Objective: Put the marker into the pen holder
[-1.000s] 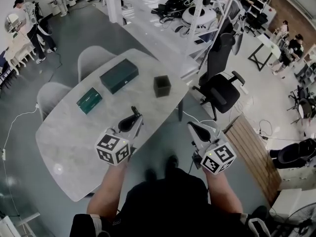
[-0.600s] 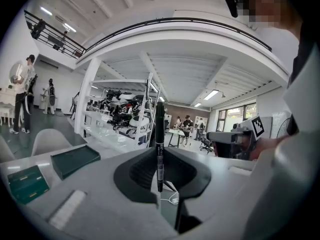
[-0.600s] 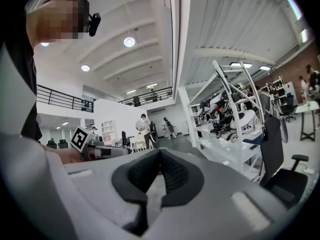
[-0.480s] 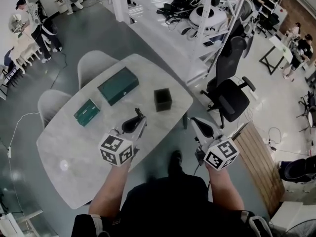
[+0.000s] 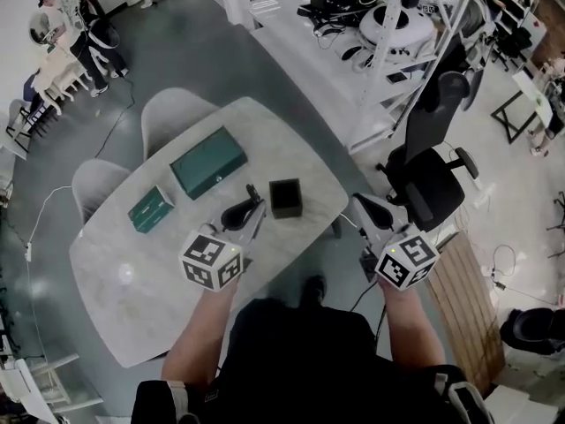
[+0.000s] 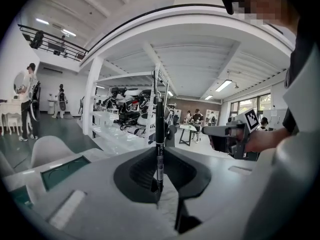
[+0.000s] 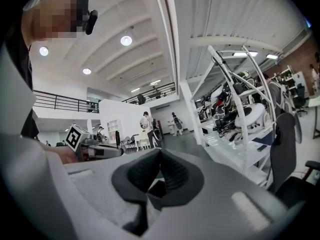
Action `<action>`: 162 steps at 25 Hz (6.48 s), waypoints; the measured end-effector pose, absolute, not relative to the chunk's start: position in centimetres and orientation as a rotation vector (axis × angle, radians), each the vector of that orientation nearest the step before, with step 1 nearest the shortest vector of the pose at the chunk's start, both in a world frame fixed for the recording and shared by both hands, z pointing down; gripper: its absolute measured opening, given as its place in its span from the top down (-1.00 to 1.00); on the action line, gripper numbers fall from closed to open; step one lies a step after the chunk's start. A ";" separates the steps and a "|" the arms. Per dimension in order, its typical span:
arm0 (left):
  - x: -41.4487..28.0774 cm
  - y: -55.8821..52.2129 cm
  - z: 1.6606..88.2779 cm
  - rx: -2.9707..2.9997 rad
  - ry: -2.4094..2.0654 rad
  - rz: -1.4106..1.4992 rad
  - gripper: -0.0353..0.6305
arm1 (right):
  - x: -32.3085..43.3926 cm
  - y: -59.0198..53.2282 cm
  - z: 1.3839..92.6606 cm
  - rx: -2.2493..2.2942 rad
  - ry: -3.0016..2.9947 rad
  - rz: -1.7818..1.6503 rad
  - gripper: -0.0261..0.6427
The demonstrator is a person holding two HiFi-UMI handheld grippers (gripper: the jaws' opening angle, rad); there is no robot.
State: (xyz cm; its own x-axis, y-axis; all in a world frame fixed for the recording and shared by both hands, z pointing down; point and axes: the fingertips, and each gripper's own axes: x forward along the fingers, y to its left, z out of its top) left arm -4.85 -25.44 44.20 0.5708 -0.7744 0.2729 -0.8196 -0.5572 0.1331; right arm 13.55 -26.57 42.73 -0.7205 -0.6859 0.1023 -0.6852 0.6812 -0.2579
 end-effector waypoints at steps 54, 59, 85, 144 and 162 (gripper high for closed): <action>1.0 -38.1 63.6 2.406 -0.932 0.813 0.74 | 10.1 -32.7 48.9 -1.195 2.940 -0.696 0.91; 0.9 -38.4 63.1 2.410 -0.954 0.777 0.74 | 10.1 -32.7 49.0 -1.191 2.939 -0.709 0.91; 1.1 -38.0 64.7 2.425 -0.898 0.960 0.72 | 10.6 -32.0 49.5 -1.214 2.926 -0.735 0.91; -6.1 -33.1 40.3 2.566 -1.515 0.217 0.87 | 14.7 -30.5 38.4 -1.108 2.903 -0.299 0.92; -5.3 -32.3 41.7 2.566 -1.480 0.214 0.87 | 14.2 -30.3 38.7 -1.099 2.895 -0.329 0.92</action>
